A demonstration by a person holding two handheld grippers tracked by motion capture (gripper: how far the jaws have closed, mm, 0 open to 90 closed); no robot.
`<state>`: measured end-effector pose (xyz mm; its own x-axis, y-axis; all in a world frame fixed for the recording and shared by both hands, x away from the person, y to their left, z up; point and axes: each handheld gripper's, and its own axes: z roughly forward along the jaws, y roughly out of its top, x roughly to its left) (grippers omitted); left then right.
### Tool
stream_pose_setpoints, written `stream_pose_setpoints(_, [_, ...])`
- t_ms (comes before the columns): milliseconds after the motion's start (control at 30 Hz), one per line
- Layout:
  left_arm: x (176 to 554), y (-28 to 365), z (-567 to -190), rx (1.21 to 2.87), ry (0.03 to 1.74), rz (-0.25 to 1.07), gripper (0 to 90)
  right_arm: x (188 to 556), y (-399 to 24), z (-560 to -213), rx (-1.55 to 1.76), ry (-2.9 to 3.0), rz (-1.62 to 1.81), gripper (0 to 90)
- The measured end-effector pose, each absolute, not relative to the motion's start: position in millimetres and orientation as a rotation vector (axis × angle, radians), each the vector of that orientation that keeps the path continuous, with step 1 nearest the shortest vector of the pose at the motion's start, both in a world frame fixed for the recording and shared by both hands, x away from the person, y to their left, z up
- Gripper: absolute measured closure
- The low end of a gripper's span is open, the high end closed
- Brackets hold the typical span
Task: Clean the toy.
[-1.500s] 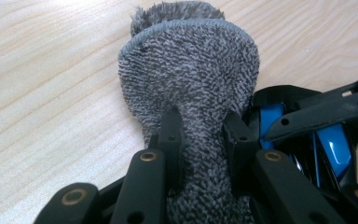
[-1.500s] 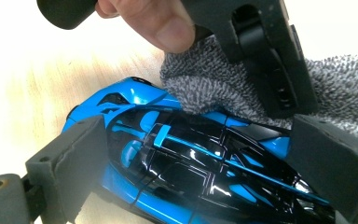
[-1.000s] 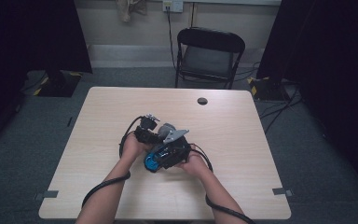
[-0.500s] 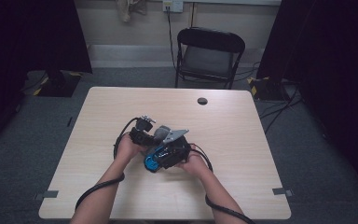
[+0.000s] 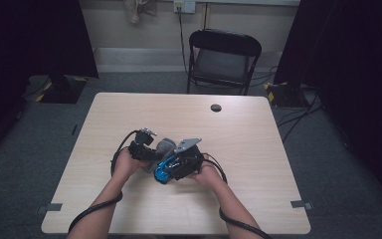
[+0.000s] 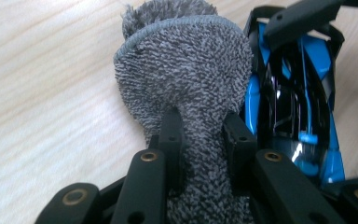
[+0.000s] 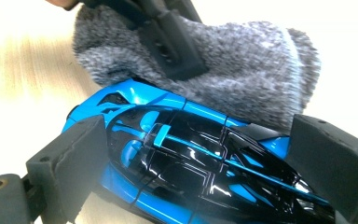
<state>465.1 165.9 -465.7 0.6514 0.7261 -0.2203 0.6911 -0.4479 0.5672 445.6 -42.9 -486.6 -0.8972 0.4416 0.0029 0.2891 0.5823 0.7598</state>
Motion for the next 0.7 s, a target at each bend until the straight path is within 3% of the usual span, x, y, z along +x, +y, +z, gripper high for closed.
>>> stream_pose_setpoints(700, [428, 194, -459, 2.228, 1.148, 0.090, 72.6, 443, -41, -486, 0.608, 2.624, 1.204, 5.1])
